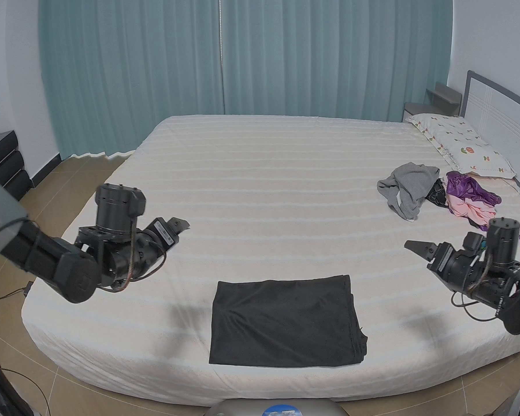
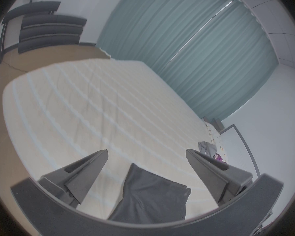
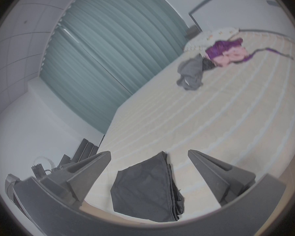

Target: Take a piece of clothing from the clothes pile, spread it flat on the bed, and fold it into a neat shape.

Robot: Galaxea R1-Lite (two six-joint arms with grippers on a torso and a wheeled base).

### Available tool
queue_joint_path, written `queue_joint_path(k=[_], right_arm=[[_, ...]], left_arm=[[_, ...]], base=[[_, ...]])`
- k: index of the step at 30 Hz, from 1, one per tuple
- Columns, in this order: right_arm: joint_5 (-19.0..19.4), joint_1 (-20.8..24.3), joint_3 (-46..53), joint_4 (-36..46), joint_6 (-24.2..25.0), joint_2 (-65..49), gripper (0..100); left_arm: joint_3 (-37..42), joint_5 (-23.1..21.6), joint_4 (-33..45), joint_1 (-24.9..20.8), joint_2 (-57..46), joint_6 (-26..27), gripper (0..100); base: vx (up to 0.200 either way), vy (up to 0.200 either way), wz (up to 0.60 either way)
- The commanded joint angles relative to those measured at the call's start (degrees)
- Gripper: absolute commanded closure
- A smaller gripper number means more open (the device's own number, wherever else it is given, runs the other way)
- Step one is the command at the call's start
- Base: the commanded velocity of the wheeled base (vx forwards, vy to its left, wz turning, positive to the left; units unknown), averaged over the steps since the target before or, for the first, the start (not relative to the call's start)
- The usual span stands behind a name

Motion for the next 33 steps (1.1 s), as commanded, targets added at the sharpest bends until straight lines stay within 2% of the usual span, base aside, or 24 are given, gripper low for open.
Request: queue_joint_path(k=[1, 7, 8, 9, 12, 16, 18, 19, 22, 23, 25, 26, 29, 33], right_arm=[[-1.7, 0.7, 5.2, 11.3, -7.9, -29.1, 0], [-1.7, 0.6, 4.1, 29.6, -14.6, -49.9, 0], [-1.7, 0.6, 4.1, 30.5, -15.2, -50.8, 0], [-1.7, 0.4, 4.3, 35.2, -18.1, -55.6, 0], [-1.6, 0.3, 4.6, 43.3, -22.6, -63.8, 0], [-1.7, 0.1, 3.3, 53.0, -25.5, -71.4, 0], [-1.7, 0.0, 3.1, 55.2, -26.0, -73.2, 0], [-1.6, -0.2, 2.9, 57.1, -26.7, -75.2, 0], [-1.7, -1.1, 3.6, 59.0, -28.8, -78.2, 0], [-1.7, -1.1, 3.6, 59.0, -28.8, -78.2, 0], [-1.7, -2.6, 4.1, 60.5, -33.0, -80.9, 0], [-1.6, -2.6, 4.0, 60.8, -33.5, -81.3, 0], [-1.4, -3.1, 3.3, 62.6, -38.0, -84.3, 0], [-1.3, -3.8, 2.9, 65.3, -42.6, -88.3, 0]], left_arm=[[10.8, 6.1, -0.2, 1.4, -22.2, 7.4, 0], [18.2, 10.5, 0.1, 1.6, -36.6, 16.4, 0], [18.6, 11.0, 0.2, 1.6, -37.3, 16.9, 0], [21.1, 13.5, 0.4, 1.2, -41.1, 19.1, 0], [25.4, 18.4, 0.3, 0.7, -47.9, 22.7, 0], [26.1, 19.9, 2.7, 0.7, -56.6, 24.8, 0], [26.1, 20.9, 5.7, 0.7, -60.1, 26.2, 0], [26.2, 22.6, 10.1, 0.7, -64.8, 28.8, 0], [25.9, 23.0, 16.9, 1.0, -73.1, 31.7, 0], [25.9, 23.0, 16.9, 1.0, -73.1, 31.7, 0], [25.9, 23.2, 21.6, 2.4, -79.3, 32.9, 0], [25.9, 23.2, 22.2, 2.9, -80.0, 33.1, 0], [25.9, 22.8, 26.6, 8.1, -85.8, 34.7, 0], [26.1, 22.7, 28.9, 12.6, -91.6, 38.3, 0]], base=[[0.000, 0.000, 0.00], [0.000, 0.000, 0.00], [0.000, 0.000, 0.00], [0.000, 0.000, 0.00], [0.000, 0.000, 0.00], [0.000, 0.000, 0.00], [0.000, 0.000, 0.00], [0.000, 0.000, 0.00], [0.000, 0.000, 0.00], [0.000, 0.000, 0.00], [0.000, 0.000, 0.00], [0.000, 0.000, 0.00], [0.000, 0.000, 0.00], [0.000, 0.000, 0.00]])
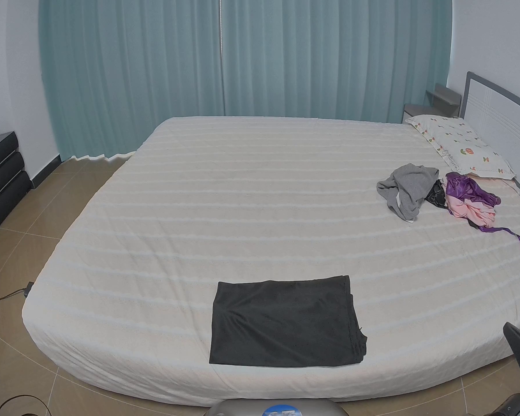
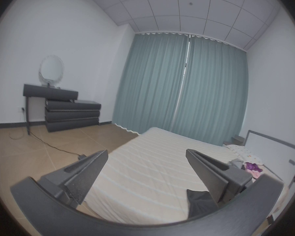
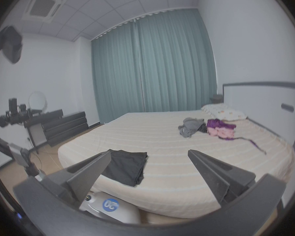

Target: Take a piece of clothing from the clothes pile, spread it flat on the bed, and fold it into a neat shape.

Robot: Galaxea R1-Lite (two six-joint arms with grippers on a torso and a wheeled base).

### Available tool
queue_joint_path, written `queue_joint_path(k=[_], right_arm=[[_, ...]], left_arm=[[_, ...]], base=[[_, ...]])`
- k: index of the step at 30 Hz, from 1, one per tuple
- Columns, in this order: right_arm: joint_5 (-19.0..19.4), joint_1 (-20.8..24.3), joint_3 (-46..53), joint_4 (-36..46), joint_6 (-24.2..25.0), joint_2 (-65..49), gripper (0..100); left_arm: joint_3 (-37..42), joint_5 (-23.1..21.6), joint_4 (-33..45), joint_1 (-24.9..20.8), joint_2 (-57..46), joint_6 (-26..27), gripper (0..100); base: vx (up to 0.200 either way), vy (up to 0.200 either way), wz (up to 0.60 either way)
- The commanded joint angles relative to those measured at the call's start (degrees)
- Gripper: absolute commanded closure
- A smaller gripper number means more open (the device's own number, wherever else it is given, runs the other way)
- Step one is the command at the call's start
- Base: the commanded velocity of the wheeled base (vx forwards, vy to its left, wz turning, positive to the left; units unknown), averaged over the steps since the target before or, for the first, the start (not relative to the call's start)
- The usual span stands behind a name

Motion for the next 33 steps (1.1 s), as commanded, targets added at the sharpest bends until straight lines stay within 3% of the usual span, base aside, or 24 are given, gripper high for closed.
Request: queue_joint_path(k=[1, 10, 17, 22, 25, 28, 29, 30, 31, 33], right_arm=[[0.2, -1.6, -0.7, 4.8, -6.2, -11.3, 0], [-0.4, -2.4, -4.6, 12.1, -6.8, -17.5, 0], [-1.2, -7.3, -5.4, 13.7, -9.0, -21.0, 0], [-1.3, -7.0, -3.6, 13.5, -9.4, -23.0, 0], [-1.0, -7.0, -2.6, 9.5, -9.0, -23.0, 0], [-1.7, -7.0, 0.5, 2.2, -9.4, -23.0, 0], [-2.6, -7.0, 4.0, -3.7, -9.7, -23.0, 0], [-2.6, -7.0, 4.0, -3.7, -9.7, -23.0, 0], [-3.7, -7.0, 10.0, -11.9, -10.1, -23.0, 0], [-4.5, -7.0, 15.4, -19.9, -10.3, -23.0, 0]], left_arm=[[1.1, 0.8, 5.3, 7.3, -15.4, 5.0, 0], [1.2, 0.8, 8.9, 14.8, -25.7, 12.2, 0], [1.4, 0.8, 9.5, 15.3, -28.8, 15.6, 0], [3.9, 0.8, 9.8, 15.3, -28.8, 15.7, 0], [8.2, 1.0, 9.3, 15.3, -28.8, 15.6, 0], [9.9, 1.1, 8.9, 15.3, -29.1, 15.3, 0], [10.6, 0.8, 8.4, 14.9, -30.1, 15.3, 0], [10.6, 0.8, 8.4, 14.9, -30.1, 15.3, 0], [11.8, -0.1, 6.1, 14.3, -32.1, 15.0, 0], [14.3, -2.0, 1.5, 14.3, -32.1, 14.8, 0]], base=[[0.000, 0.000, 0.00], [0.000, 0.000, 0.00], [0.000, 0.000, 0.00], [0.000, 0.000, 0.00], [0.000, 0.000, 0.00], [0.000, 0.000, 0.00], [0.000, 0.000, 0.00], [0.000, 0.000, 0.00], [0.000, 0.000, 0.00], [0.000, 0.000, 0.00]])
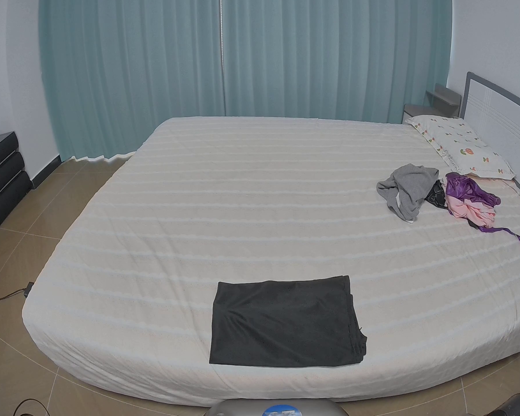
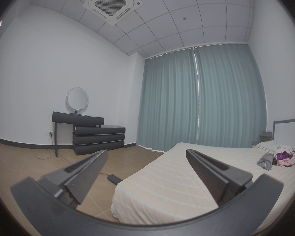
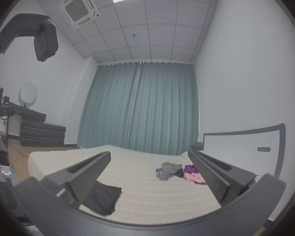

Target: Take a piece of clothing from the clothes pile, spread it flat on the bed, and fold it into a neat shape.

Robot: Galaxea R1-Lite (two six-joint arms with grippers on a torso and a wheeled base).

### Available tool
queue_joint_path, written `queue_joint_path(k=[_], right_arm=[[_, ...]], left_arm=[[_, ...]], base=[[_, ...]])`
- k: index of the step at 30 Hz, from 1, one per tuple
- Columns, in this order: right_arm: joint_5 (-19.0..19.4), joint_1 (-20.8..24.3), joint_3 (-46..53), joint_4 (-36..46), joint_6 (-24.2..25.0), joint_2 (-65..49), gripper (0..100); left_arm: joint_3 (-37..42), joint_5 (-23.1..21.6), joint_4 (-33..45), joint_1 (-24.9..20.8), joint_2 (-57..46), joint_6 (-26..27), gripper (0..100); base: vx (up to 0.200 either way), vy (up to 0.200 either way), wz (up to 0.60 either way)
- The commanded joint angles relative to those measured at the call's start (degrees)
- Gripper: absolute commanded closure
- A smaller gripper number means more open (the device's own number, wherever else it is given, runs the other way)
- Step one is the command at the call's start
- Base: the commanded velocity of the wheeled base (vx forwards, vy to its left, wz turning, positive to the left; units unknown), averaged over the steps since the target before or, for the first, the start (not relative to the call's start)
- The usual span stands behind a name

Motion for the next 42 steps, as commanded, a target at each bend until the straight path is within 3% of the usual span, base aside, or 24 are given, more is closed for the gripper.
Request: queue_joint_path(k=[1, 3, 7, 11, 16, 19, 26, 30, 34, 42], right_arm=[[-2.3, 0.0, 13.6, -15.3, -0.1, -0.8, 0], [-3.5, 0.0, 13.6, -13.8, 0.3, -0.8, 0], [-6.4, 0.0, 13.6, -7.8, 0.6, -0.8, 0], [-6.9, 0.0, 13.6, -0.5, 0.6, -0.7, 0], [-7.0, 0.0, 13.6, -0.2, 1.3, -0.8, 0], [-7.6, 0.0, 13.5, 0.5, 1.3, -0.7, 0], [-7.4, -0.1, 13.4, 2.3, 8.3, -0.7, 0], [-4.2, -0.1, 13.6, 4.0, 4.7, -0.7, 0], [-2.8, 0.0, 13.6, 4.2, 3.6, -0.7, 0], [-2.6, 0.0, 13.6, 4.0, 4.8, -0.8, 0]], left_arm=[[7.7, -3.8, -7.8, -0.8, -2.2, 0.1, 0], [12.6, -6.4, -9.9, -0.8, -2.2, 1.5, 0], [13.1, -11.8, -8.4, -0.8, -2.2, 0.4, 0], [13.1, -17.1, -4.4, -0.8, -2.2, -0.8, 0], [13.1, -23.9, -4.4, -0.9, -2.2, -2.0, 0], [13.1, -24.7, -4.4, -0.9, -2.2, -1.9, 0], [13.1, -24.6, -4.0, -0.9, -2.2, -1.4, 0], [13.1, -25.5, -3.8, -0.9, -2.2, -0.7, 0], [12.9, -30.9, 0.2, -0.9, -2.2, -1.4, 0], [13.1, -29.6, -0.8, -0.8, -2.2, -1.2, 0]], base=[[0.000, 0.000, 0.00], [0.000, 0.000, 0.00], [0.000, 0.000, 0.00], [0.000, 0.000, 0.00], [0.000, 0.000, 0.00], [0.000, 0.000, 0.00], [0.000, 0.000, 0.00], [0.000, 0.000, 0.00], [0.000, 0.000, 0.00], [0.000, 0.000, 0.00]])
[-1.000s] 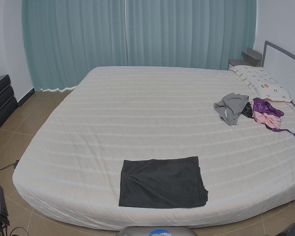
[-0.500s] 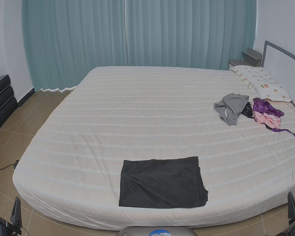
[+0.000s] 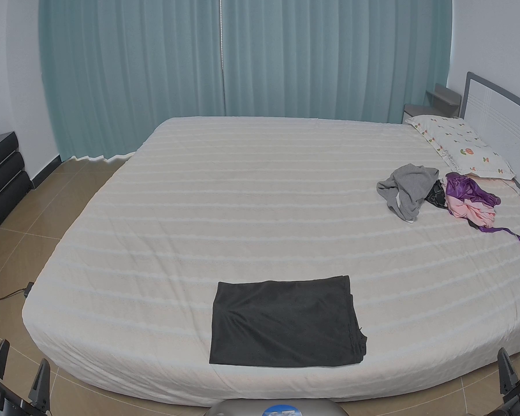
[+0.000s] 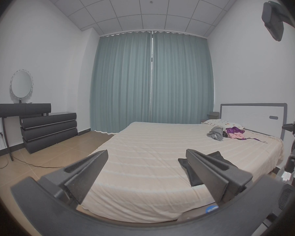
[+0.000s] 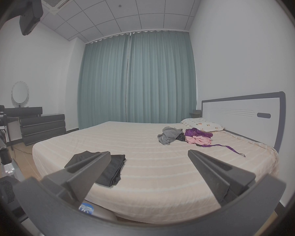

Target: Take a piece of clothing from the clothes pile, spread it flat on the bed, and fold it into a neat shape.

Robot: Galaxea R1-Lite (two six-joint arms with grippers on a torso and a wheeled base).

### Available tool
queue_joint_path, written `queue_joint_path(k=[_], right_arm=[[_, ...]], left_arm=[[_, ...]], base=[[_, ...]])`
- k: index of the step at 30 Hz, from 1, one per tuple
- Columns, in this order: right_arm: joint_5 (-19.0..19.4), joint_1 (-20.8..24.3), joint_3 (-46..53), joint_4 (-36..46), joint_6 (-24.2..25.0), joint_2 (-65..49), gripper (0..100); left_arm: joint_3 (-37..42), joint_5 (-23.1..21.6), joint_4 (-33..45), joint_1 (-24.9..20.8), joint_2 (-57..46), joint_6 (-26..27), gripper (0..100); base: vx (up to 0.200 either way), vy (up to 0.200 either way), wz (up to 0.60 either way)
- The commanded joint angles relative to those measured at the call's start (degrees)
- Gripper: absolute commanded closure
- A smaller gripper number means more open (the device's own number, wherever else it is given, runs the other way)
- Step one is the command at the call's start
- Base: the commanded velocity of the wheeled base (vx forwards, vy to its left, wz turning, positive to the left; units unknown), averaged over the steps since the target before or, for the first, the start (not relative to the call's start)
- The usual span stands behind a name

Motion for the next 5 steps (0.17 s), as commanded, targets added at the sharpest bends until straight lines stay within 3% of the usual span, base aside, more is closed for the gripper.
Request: queue_joint_path(k=[1, 5], right_arm=[[0.1, 0.0, 1.0, 0.0, 0.2, -0.7, 0], [0.1, 0.0, 1.0, 0.0, 0.2, -0.7, 0]], left_arm=[[1.0, 0.4, 0.0, 0.1, -0.6, -0.4, 0], [1.0, 0.5, -0.2, 0.0, -0.6, 0.5, 0]], base=[[0.000, 0.000, 0.00], [0.000, 0.000, 0.00]])
